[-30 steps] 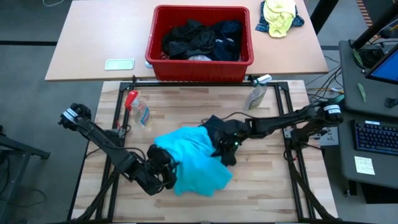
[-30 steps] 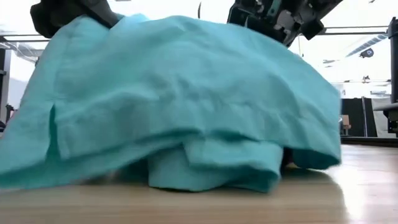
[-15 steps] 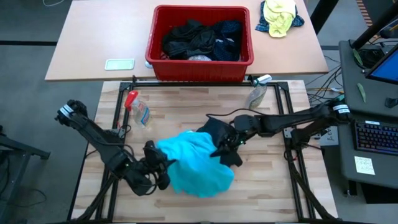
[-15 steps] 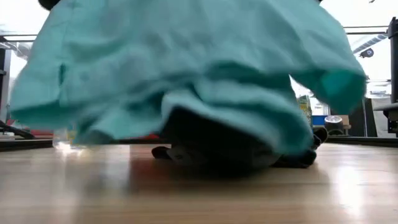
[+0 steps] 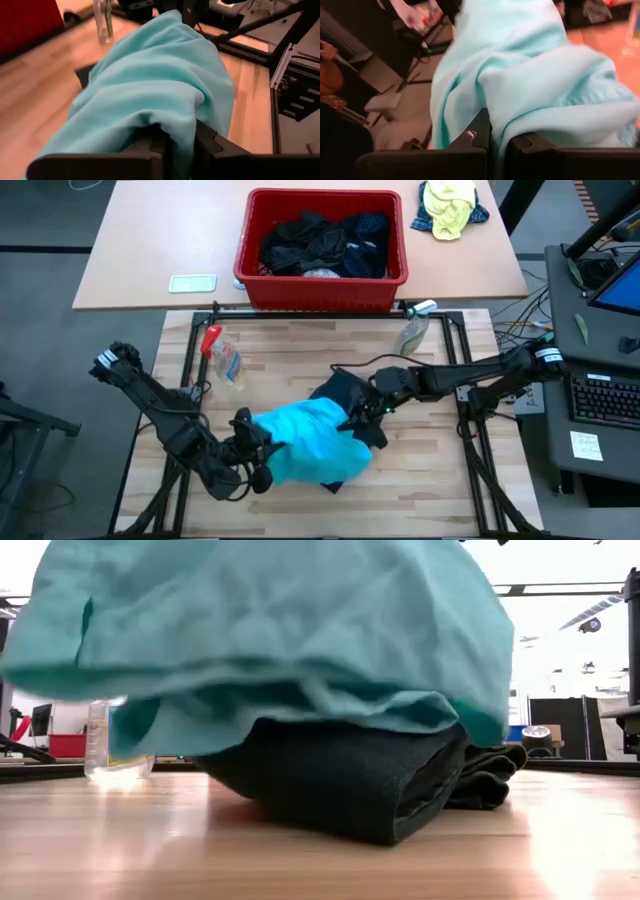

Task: Fold Laundry from Bin
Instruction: Fold the light blue shorts

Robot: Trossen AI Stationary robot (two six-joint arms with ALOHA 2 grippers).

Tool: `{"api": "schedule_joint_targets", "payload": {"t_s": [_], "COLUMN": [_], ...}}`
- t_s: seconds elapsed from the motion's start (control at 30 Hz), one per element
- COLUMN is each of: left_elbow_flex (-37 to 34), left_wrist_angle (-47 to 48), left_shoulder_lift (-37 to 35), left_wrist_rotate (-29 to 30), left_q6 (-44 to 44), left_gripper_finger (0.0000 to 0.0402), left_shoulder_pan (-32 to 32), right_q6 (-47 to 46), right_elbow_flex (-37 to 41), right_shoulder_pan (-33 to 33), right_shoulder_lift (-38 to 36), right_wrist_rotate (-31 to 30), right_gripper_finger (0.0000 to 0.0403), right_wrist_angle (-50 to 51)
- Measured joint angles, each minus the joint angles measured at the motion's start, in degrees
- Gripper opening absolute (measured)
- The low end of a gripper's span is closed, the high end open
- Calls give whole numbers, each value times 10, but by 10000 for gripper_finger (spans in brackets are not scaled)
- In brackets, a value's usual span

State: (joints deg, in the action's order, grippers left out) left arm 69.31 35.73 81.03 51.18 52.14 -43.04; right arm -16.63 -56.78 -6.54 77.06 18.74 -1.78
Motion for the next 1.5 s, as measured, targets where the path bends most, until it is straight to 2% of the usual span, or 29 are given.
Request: {"api": "schedule_joint_targets", "payload": {"t_s": [0.1,0.23,0.43,0.57,0.77,0.87,0.97,1.03,1.1,1.23,1.3,1.4,1.5], "left_elbow_flex": [-2,-1,42,99,160,152,107,61,19,-42,-56,-56,-49], "left_wrist_angle": [20,22,25,56,96,92,73,32,-39,-193,-242,-253,-241], "left_shoulder_lift": [10,22,24,21,21,25,41,57,76,122,150,190,222], "left_wrist_rotate": [-30,-35,53,68,103,103,101,93,61,-28,-49,-87,-121], "left_q6": [45,48,-79,-191,-357,-375,-325,-272,-249,-274,-290,-281,-224], "left_gripper_finger": [22,19,14,13,12,6,3,2,2,2,7,17,27], "left_shoulder_pan": [-1,-3,-2,14,47,51,49,41,31,11,7,6,7], "right_q6": [-17,-17,29,89,194,194,173,148,117,51,24,-19,-43], "right_elbow_flex": [23,37,-2,-62,-160,-171,-140,-107,-70,2,33,70,97], "right_shoulder_pan": [-9,-21,-11,15,24,18,5,-5,-17,-43,-57,-74,-84], "right_shoulder_lift": [0,1,-14,-38,-52,-51,-48,-46,-45,-45,-44,-41,-38], "right_wrist_rotate": [-8,-8,-8,-12,-139,-158,-159,-157,-153,-134,-127,-126,-125], "right_gripper_finger": [11,11,12,12,12,12,12,12,12,12,12,12,12], "right_wrist_angle": [1,-3,-5,55,179,226,243,244,247,238,237,224,193]}}
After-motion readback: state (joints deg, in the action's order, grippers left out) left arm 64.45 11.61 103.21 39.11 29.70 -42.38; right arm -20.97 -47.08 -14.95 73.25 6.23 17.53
